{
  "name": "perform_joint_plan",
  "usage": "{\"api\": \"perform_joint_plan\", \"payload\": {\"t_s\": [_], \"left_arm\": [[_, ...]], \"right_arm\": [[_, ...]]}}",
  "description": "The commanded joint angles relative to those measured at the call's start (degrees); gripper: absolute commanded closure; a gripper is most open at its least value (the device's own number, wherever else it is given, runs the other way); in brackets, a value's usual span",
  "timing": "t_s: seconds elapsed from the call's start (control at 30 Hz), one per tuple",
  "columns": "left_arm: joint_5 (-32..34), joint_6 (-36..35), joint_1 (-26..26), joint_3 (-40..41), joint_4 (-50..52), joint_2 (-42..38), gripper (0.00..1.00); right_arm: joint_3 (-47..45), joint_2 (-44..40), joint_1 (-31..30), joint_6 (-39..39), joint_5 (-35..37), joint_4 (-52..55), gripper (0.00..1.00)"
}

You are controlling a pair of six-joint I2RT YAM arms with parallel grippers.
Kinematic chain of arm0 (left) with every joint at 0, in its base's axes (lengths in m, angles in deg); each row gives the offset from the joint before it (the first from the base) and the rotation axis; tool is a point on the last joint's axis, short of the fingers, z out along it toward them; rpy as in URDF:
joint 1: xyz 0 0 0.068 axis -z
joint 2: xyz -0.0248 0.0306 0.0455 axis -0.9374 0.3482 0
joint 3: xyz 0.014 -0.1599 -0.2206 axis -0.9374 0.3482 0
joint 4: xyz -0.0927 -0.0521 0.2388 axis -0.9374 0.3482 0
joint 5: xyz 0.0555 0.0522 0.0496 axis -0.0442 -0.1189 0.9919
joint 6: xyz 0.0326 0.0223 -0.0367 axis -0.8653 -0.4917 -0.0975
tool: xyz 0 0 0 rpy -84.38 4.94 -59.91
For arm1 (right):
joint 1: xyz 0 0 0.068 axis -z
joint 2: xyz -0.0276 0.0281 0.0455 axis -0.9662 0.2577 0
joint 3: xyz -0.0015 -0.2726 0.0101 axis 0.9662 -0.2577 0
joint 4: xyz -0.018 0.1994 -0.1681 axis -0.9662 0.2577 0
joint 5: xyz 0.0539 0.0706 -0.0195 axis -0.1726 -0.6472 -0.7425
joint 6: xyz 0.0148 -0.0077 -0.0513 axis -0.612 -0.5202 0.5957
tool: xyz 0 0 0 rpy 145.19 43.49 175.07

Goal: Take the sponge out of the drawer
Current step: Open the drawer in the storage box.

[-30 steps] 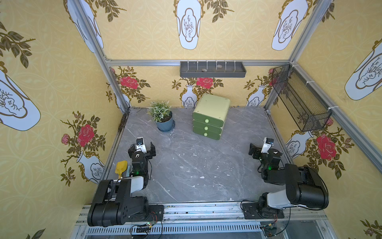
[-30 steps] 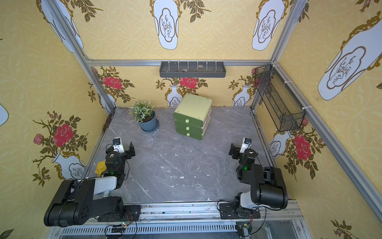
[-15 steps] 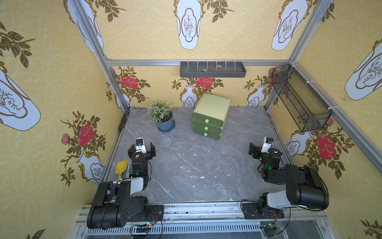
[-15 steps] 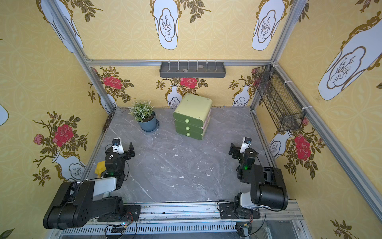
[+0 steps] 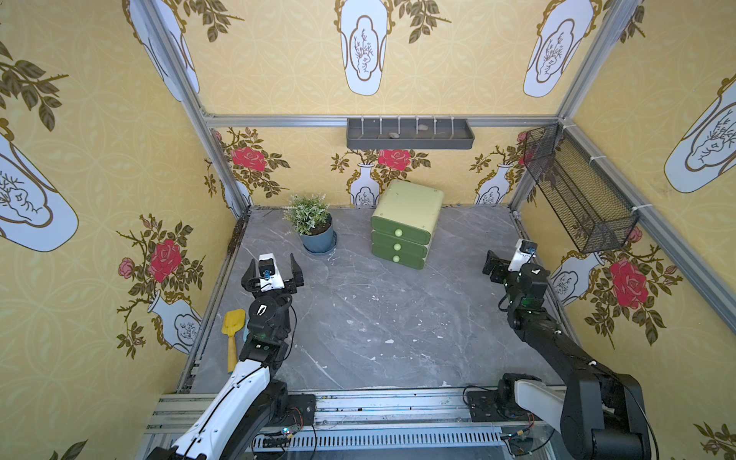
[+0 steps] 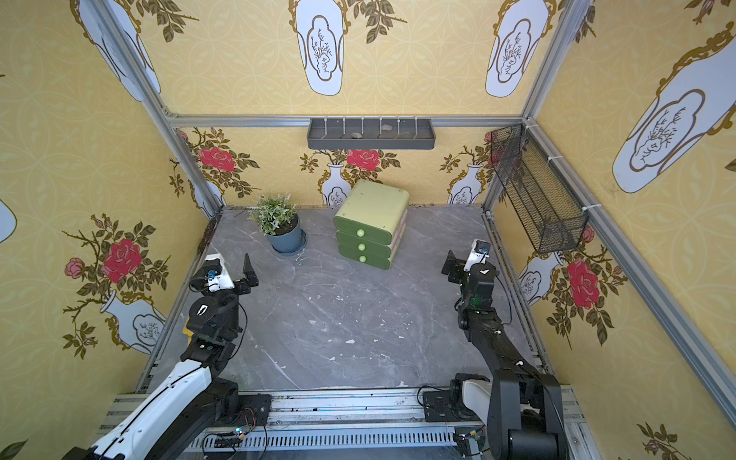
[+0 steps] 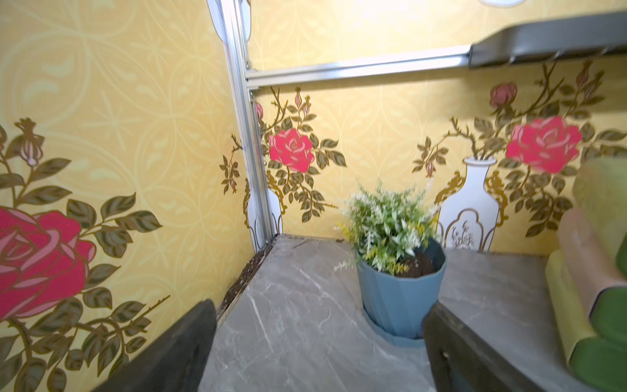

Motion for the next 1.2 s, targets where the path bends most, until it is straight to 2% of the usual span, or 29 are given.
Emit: {"api": "perform_joint_plan", "payload": {"t_s": [0.0, 0.1, 0.27, 0.37, 0.47, 0.6, 0.77, 0.9, 1.03, 1.17], "left_arm": [[-2.52, 7.02, 0.51, -5.22, 15.60, -3.37, 0.00], [-10.94, 11.95, 0.53, -10.35, 23.22, -4.79, 0.00], [-26.56, 14.69, 0.55, -17.67, 32.56, -4.40, 0.00], [-36.15, 18.52, 0.51, -19.35, 33.14, -3.33, 0.02], [-41.52, 24.97, 0.65, -20.08, 32.06, -1.02, 0.04], [-44.47, 32.10, 1.33, -20.86, 29.47, 4.32, 0.09], [-42.19, 38.41, 5.90, -20.07, 21.20, 11.14, 0.10], [-41.13, 47.99, 8.10, -18.56, 11.20, 16.21, 0.13], [-39.15, 53.68, 10.93, -19.93, 8.18, 21.58, 0.17], [-41.36, 59.35, 11.48, -20.86, 3.59, 26.96, 0.20]], "right_arm": [[4.04, -2.03, -0.20, -6.23, 1.65, 11.56, 0.03], [7.85, -4.51, -0.07, -9.03, 2.88, 18.13, 0.02], [11.67, -9.23, -0.04, -8.36, 1.54, 25.86, 0.03], [13.65, -10.11, -0.16, -8.77, -3.02, 29.86, 0.02], [15.39, -10.20, -0.41, -10.32, -9.04, 32.88, 0.03], [15.55, -11.45, -0.61, -11.59, -15.70, 34.44, 0.03], [14.63, -13.18, -0.98, -12.73, -21.27, 35.01, 0.02], [14.51, -13.53, -0.99, -13.19, -22.82, 35.95, 0.03], [13.92, -13.81, -1.00, -13.75, -23.95, 35.60, 0.02], [14.08, -13.55, -1.02, -14.20, -24.71, 35.46, 0.02]]}}
